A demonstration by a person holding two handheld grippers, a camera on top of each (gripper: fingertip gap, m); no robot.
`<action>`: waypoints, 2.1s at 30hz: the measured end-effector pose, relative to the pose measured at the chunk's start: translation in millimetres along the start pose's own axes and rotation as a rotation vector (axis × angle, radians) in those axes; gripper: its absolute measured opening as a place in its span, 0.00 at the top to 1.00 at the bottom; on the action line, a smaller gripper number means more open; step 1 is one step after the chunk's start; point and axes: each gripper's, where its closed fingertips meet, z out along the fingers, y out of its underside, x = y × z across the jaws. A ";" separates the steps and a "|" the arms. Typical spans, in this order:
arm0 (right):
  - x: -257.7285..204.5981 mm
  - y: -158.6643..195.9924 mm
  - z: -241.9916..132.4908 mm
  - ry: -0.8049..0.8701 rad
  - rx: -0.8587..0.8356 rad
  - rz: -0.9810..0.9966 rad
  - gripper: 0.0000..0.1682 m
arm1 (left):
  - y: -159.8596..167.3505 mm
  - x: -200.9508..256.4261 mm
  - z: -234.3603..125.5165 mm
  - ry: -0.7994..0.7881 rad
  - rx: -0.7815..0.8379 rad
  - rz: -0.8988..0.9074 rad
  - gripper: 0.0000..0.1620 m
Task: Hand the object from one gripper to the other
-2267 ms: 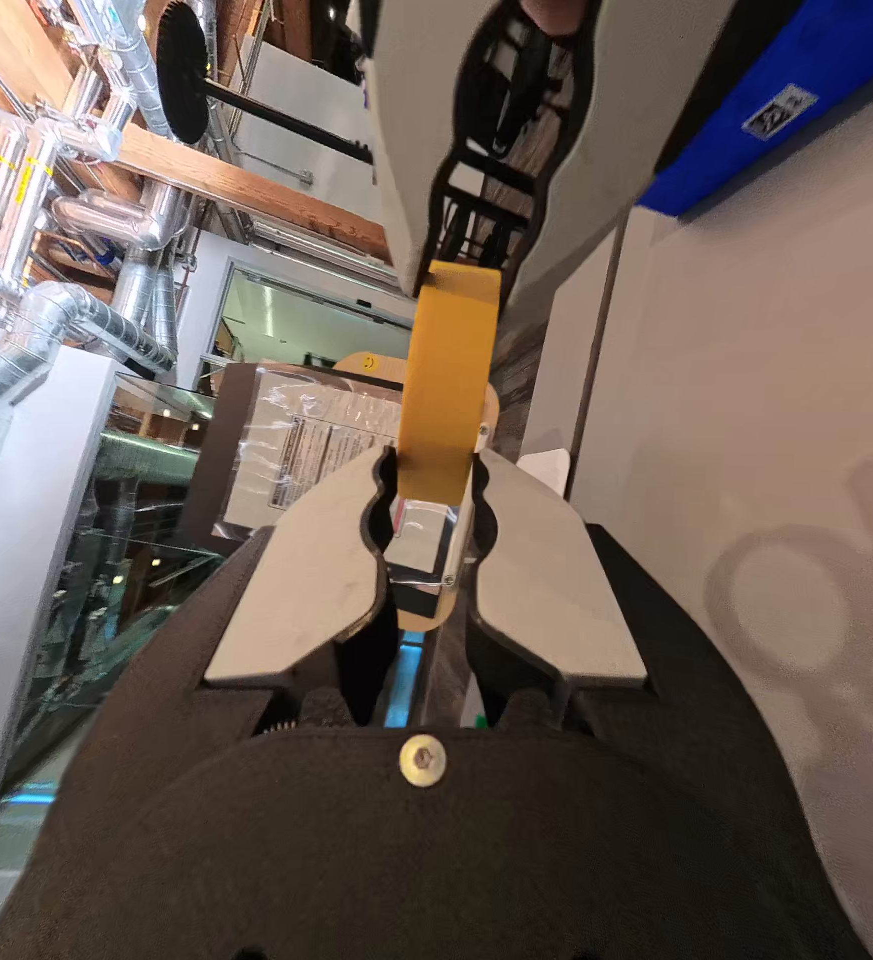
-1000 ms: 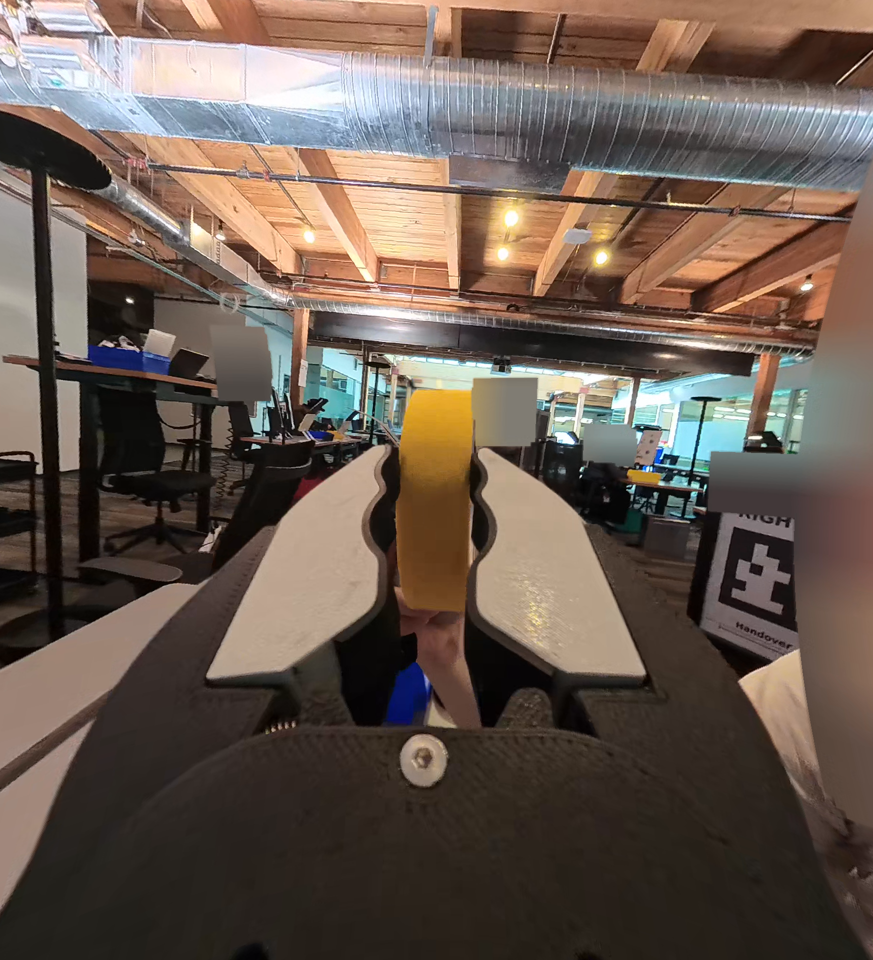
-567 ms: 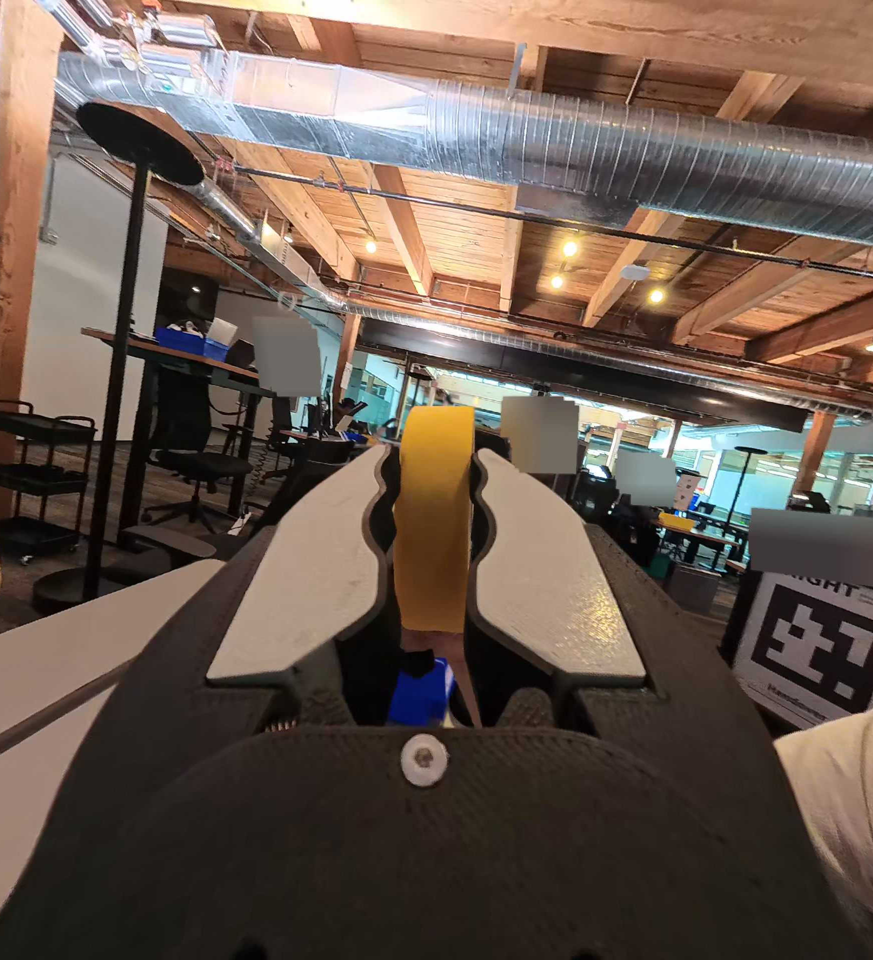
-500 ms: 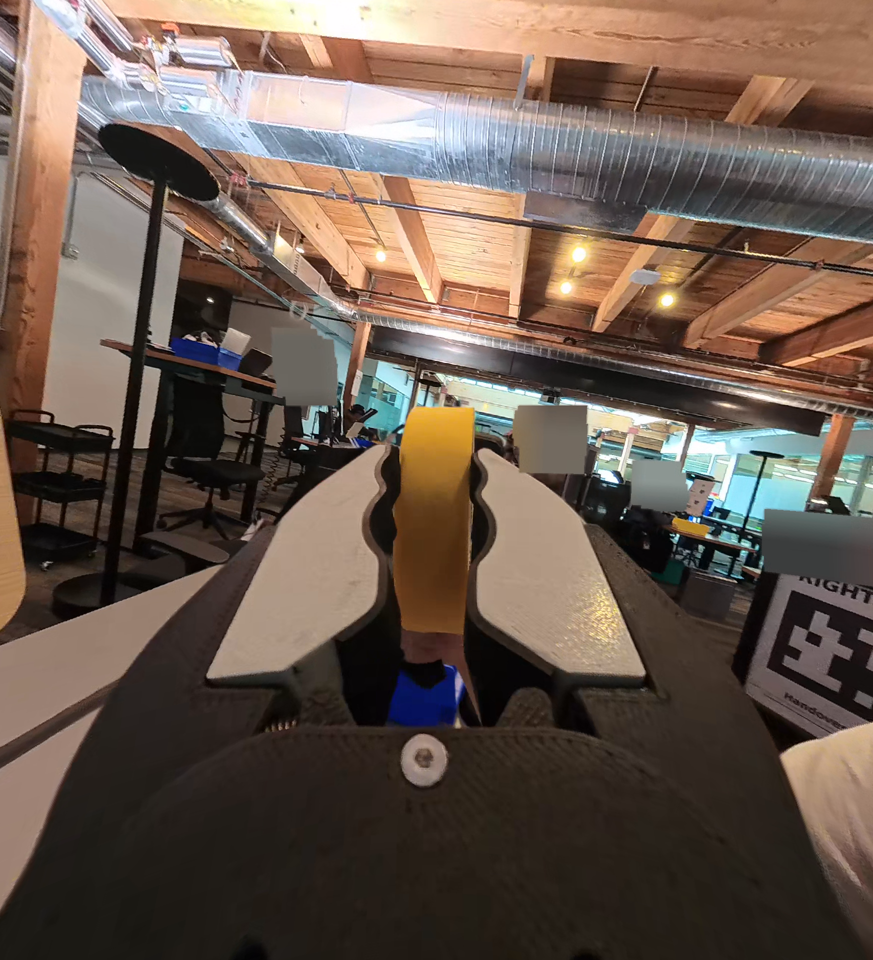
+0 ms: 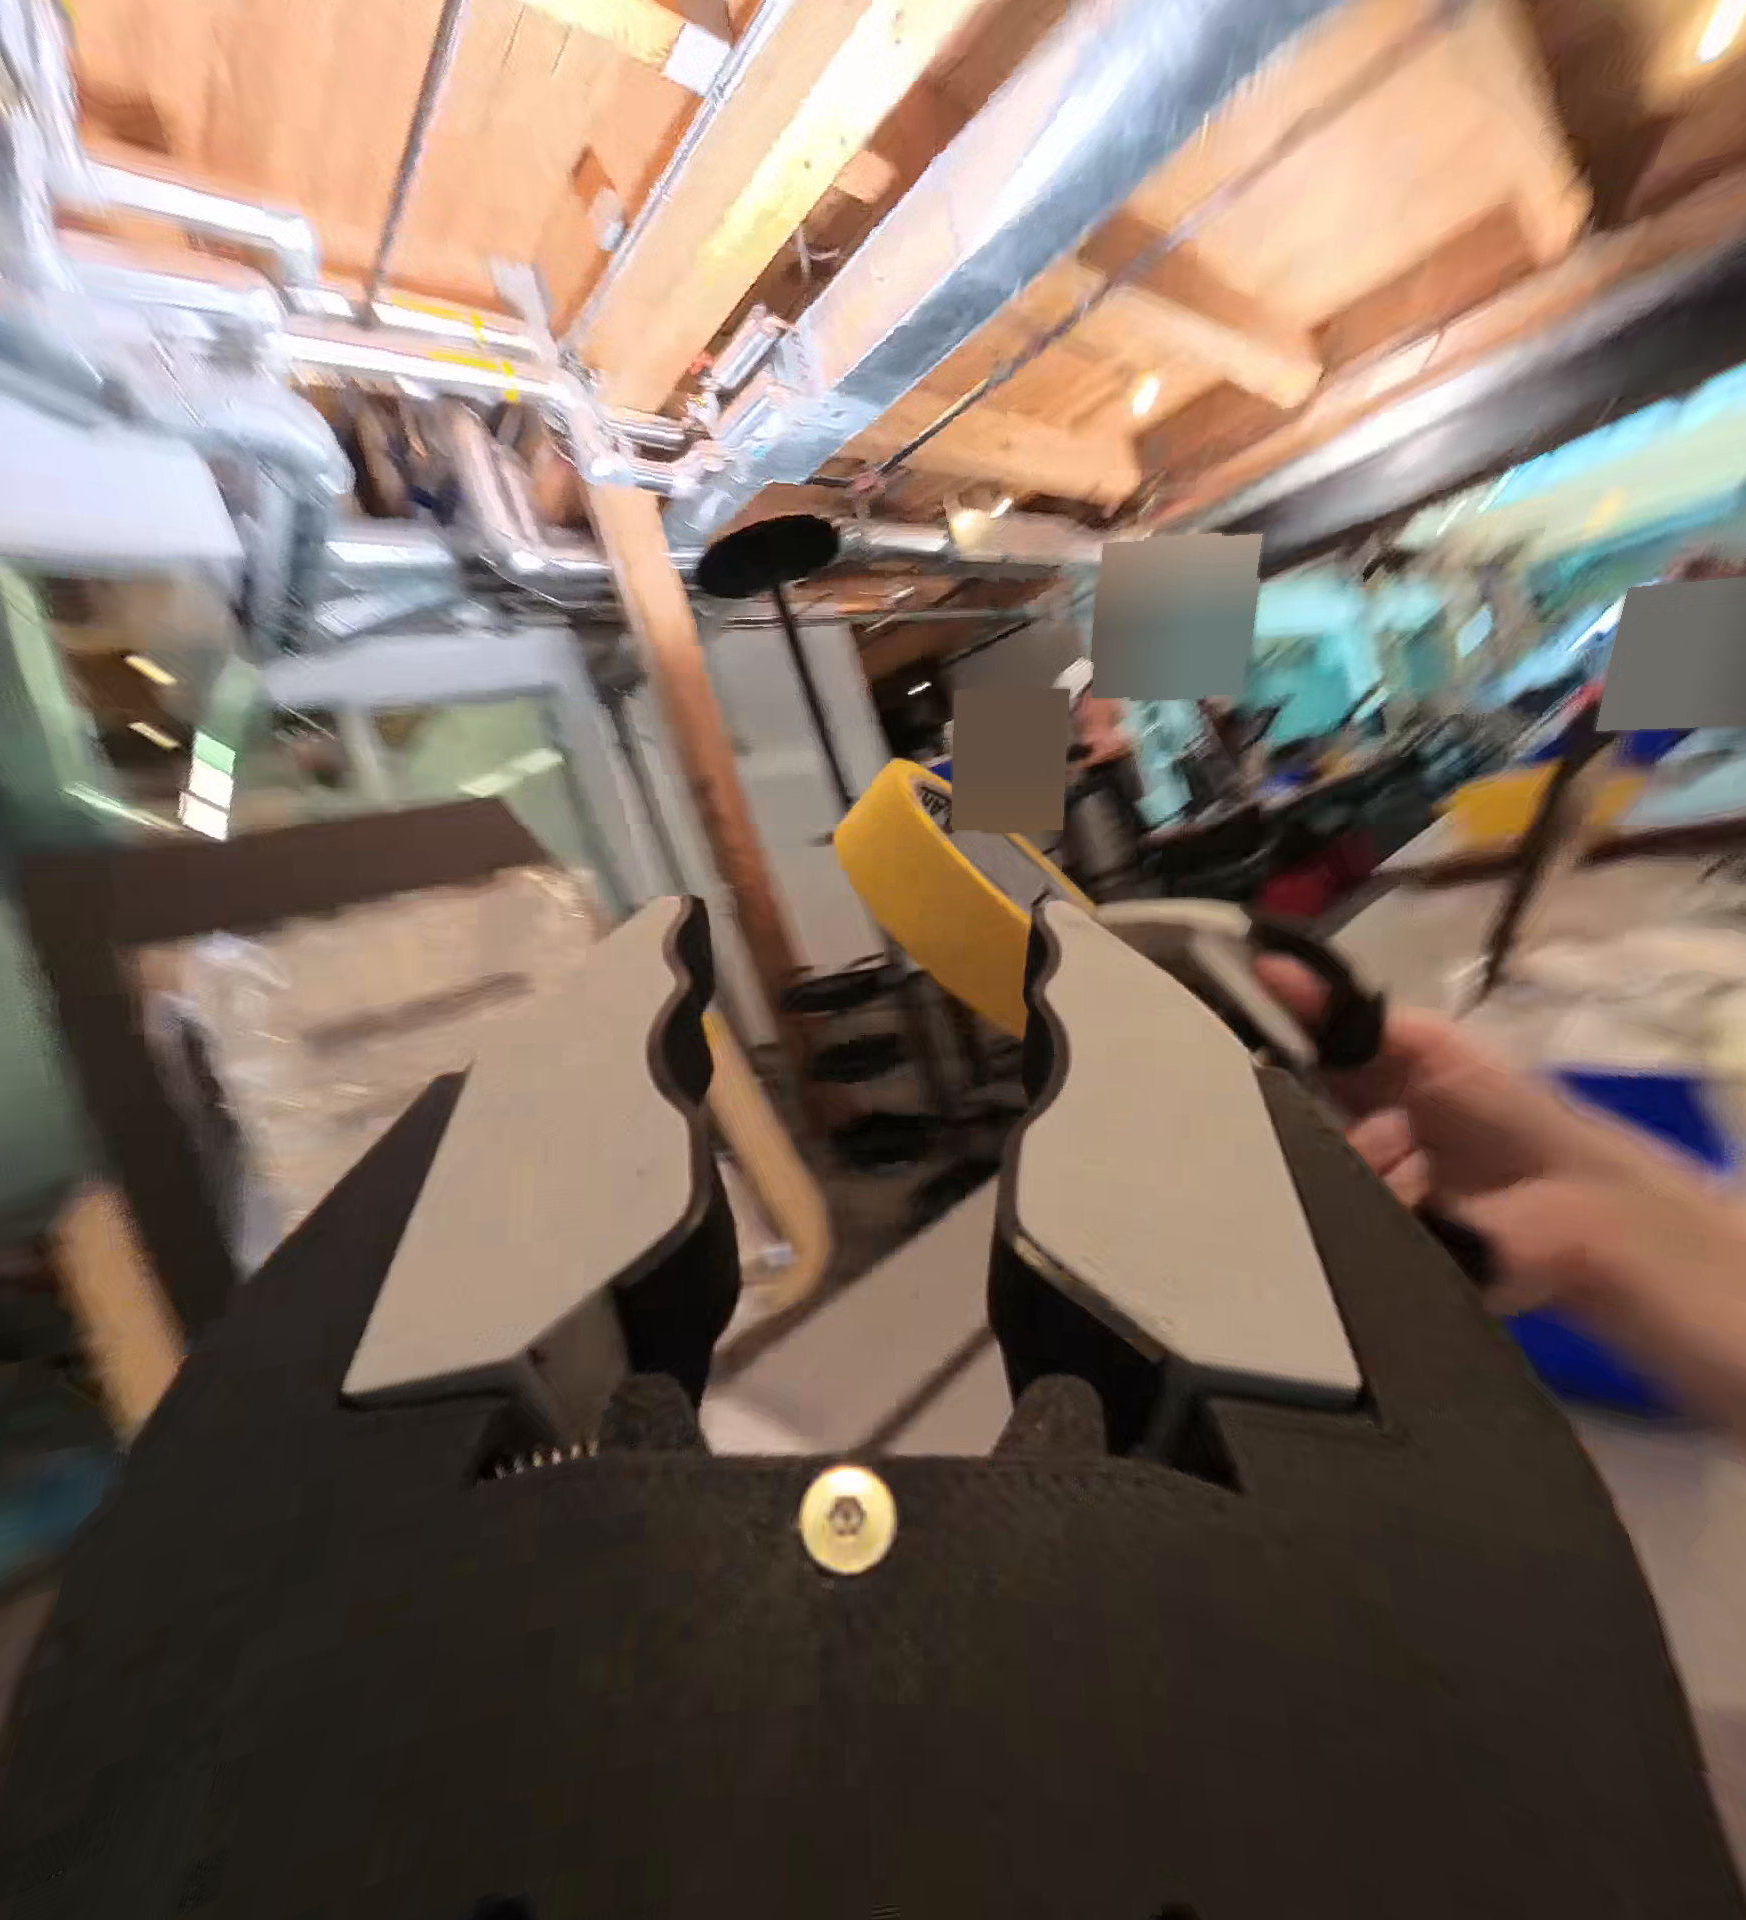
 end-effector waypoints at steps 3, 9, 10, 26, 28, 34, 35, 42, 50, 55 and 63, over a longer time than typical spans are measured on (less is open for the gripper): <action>23.2 -13.8 -13.5 0.035 0.126 0.172 0.83 | 23.8 10.8 4.0 -0.104 -0.160 0.531 0.62; 66.0 -4.3 -25.3 0.129 0.111 0.318 0.83 | 91.6 10.3 27.1 -0.199 -0.308 1.033 0.63; 71.6 -0.6 -25.5 0.156 0.091 0.312 0.83 | 95.9 5.0 28.7 -0.236 -0.288 1.074 0.62; 72.0 28.0 -7.7 0.260 -0.153 0.103 0.82 | 134.3 4.9 28.3 -0.166 -0.305 1.210 0.80; 48.9 21.0 -0.3 0.197 -0.149 0.015 0.69 | 121.9 0.0 26.1 -0.180 -0.266 1.055 0.82; 2.0 5.1 -4.1 0.202 -0.196 -0.566 0.68 | 78.7 -23.3 19.5 -0.177 -0.175 0.285 0.82; 2.0 0.6 -6.8 0.241 -0.186 -0.680 0.68 | 72.8 -22.3 19.3 -0.128 -0.158 0.111 0.83; 18.8 29.5 -0.7 0.229 -0.300 -0.874 0.57 | 32.4 -4.6 10.0 0.270 -0.021 -0.737 0.83; 10.9 75.4 27.6 -0.030 -0.337 -0.448 0.62 | 25.0 8.3 10.7 0.316 -0.009 -0.718 0.83; 20.5 52.5 22.0 0.051 -0.269 -0.382 0.83 | 37.1 3.6 12.0 0.247 -0.076 -0.546 0.69; 63.6 -15.1 -31.4 0.185 0.051 0.132 0.82 | 56.6 23.6 10.7 0.025 -0.195 0.536 0.57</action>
